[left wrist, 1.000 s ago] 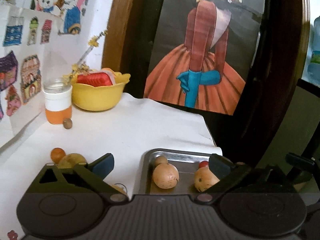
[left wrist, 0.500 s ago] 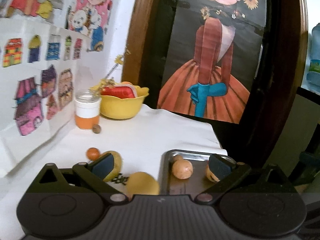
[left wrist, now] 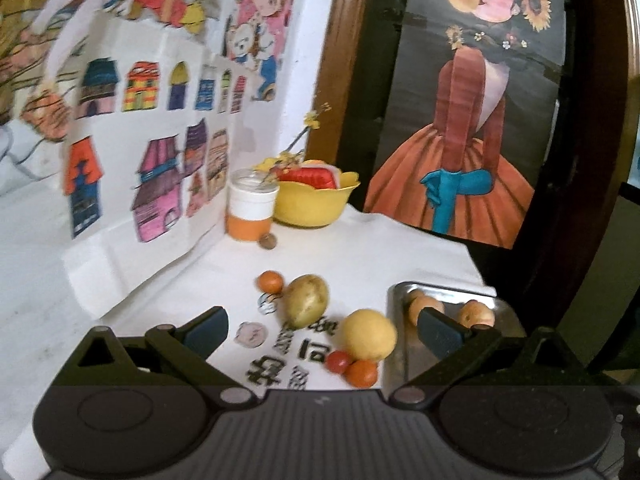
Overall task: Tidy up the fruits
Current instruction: 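Withdraw both tools from the tray back toward the loose fruits, then move left tool toward red cherry tomato while right tool approaches orange tomato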
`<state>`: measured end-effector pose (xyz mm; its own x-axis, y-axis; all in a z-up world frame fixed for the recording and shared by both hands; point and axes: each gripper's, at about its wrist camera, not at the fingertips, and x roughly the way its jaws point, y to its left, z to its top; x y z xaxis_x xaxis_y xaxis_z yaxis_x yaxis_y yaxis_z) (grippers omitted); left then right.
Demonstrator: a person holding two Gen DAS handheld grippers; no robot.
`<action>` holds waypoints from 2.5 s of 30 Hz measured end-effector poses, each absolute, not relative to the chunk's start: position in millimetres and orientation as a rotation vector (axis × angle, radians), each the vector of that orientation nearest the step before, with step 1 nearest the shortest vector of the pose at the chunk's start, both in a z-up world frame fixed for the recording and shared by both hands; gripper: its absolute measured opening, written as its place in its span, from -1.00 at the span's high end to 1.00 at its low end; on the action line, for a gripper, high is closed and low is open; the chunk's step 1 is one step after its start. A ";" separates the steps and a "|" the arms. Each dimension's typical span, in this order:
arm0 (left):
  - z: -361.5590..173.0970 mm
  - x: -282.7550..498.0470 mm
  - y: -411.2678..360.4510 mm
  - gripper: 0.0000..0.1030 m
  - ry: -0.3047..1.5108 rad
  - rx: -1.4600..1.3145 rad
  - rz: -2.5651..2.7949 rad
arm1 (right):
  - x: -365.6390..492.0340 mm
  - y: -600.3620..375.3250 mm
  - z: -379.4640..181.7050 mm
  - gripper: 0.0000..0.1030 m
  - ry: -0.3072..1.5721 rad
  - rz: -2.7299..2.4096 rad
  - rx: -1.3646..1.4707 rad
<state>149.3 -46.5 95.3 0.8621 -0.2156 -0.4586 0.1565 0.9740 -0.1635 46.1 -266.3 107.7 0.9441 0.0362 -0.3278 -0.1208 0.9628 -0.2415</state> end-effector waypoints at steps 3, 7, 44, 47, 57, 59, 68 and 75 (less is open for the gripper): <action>90.6 143.4 -36.3 -0.99 0.509 -0.119 -0.183 | 39.6 -256.5 104.9 -0.99 0.343 0.101 -0.259; 82.6 134.9 -23.5 -0.99 0.531 -0.116 -0.167 | 32.0 -243.1 98.9 -0.99 0.371 0.129 -0.256; 10.8 153.8 61.2 -0.99 0.728 -0.146 -0.088 | 79.7 -142.6 34.5 -0.99 0.664 0.333 -0.276; 9.7 161.9 59.6 -0.99 0.731 -0.148 -0.096 | 88.3 -141.6 34.3 -0.99 0.659 0.332 -0.283; 10.7 191.0 40.9 -0.99 0.733 -0.160 -0.156 | 122.0 -154.2 34.2 -0.99 0.612 0.268 -0.378; 11.0 197.8 34.2 -0.99 0.732 -0.160 -0.175 | 128.8 -157.6 33.1 -0.99 0.606 0.265 -0.392; 7.0 234.2 -0.1 -0.99 0.730 -0.126 -0.253 | 156.2 -161.6 21.0 -0.99 0.568 0.238 -0.491; 2.7 250.4 -18.5 -0.99 0.750 -0.108 -0.338 | 171.4 -169.4 15.9 -0.85 0.567 0.245 -0.450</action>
<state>250.4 -18.5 2.7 0.6810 -0.3385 -0.6494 0.2619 0.9407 -0.2157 171.4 -169.4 15.9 0.8183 0.1001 -0.5659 -0.3433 0.8749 -0.3415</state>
